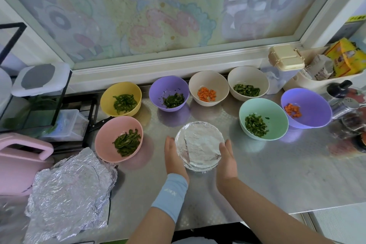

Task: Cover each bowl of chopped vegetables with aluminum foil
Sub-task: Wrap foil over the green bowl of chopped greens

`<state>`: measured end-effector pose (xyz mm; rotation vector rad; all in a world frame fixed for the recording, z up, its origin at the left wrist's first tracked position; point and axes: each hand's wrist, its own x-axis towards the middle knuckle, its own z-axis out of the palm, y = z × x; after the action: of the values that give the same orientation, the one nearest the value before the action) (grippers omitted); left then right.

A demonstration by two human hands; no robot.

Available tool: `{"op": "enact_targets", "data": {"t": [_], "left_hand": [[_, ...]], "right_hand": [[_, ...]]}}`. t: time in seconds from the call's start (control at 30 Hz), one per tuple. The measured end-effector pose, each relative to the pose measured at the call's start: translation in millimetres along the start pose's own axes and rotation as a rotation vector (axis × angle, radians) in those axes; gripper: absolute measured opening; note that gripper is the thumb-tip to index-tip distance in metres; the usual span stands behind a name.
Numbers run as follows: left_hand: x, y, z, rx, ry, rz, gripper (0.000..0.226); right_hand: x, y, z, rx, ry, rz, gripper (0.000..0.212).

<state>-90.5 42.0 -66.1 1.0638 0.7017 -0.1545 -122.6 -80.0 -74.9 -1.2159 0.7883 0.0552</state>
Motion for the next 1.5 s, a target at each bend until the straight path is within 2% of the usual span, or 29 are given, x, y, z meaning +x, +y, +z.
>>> {"op": "enact_targets", "data": {"t": [0.1, 0.23, 0.37, 0.43, 0.5, 0.53, 0.63, 0.77, 0.83, 0.9, 0.97, 1.03, 1.1, 1.17, 1.3, 1.37, 1.5], "left_hand": [[3, 1, 8, 0.071, 0.001, -0.028, 0.037], [4, -4, 6, 0.076, 0.074, -0.066, 0.034], [8, -8, 2, 0.007, 0.094, -0.157, 0.028], [11, -14, -4, 0.016, 0.182, -0.184, 0.029], [8, -18, -12, 0.087, 0.349, -0.216, 0.042], [7, -21, -13, 0.106, 0.382, -0.228, 0.039], [-9, -20, -6, 0.035, 0.252, -0.347, 0.03], [-11, -13, 6, 0.153, 0.05, -0.251, 0.03], [-9, -10, 3, 0.109, 0.085, -0.339, 0.032], [-4, -9, -5, 0.196, 0.144, -0.243, 0.027], [7, 3, -5, 0.144, 0.172, -0.222, 0.034], [23, 18, -1, 0.297, 0.163, -0.071, 0.035], [34, 43, 8, 0.578, 0.051, 0.144, 0.025], [49, 62, 20, 0.839, -0.124, 0.271, 0.036], [74, 68, 36, 1.146, -0.426, 0.262, 0.038], [82, 63, 34, 1.154, -0.448, 0.237, 0.035], [91, 51, 24, 0.992, -0.396, 0.125, 0.031]], "right_hand": [[6, 1, 12, -0.118, 0.093, 0.084, 0.059], [9, 0, 14, -0.132, 0.153, 0.065, 0.042], [14, -5, 4, -0.135, 0.078, 0.065, 0.034], [20, -10, -1, -0.167, 0.047, 0.017, 0.038], [25, -22, -3, -0.228, 0.047, -0.024, 0.049], [28, -28, -3, -0.262, 0.035, -0.039, 0.051], [35, -37, 3, -0.363, -0.005, -0.053, 0.047], [35, -31, 7, -0.444, -0.018, -0.031, 0.048], [35, -29, 5, -0.456, -0.018, -0.036, 0.048], [37, -32, 4, -0.481, -0.03, -0.028, 0.047], [40, -41, 3, -0.53, -0.04, -0.036, 0.048], [49, -50, 4, -0.616, -0.036, -0.081, 0.053], [60, -62, 8, -0.714, -0.059, -0.14, 0.05], [71, -70, 18, -0.785, -0.126, -0.193, 0.043], [86, -71, 31, -0.796, -0.215, -0.181, 0.033], [89, -67, 31, -0.769, -0.208, -0.142, 0.029], [91, -58, 30, -0.697, -0.179, -0.085, 0.026]]}}
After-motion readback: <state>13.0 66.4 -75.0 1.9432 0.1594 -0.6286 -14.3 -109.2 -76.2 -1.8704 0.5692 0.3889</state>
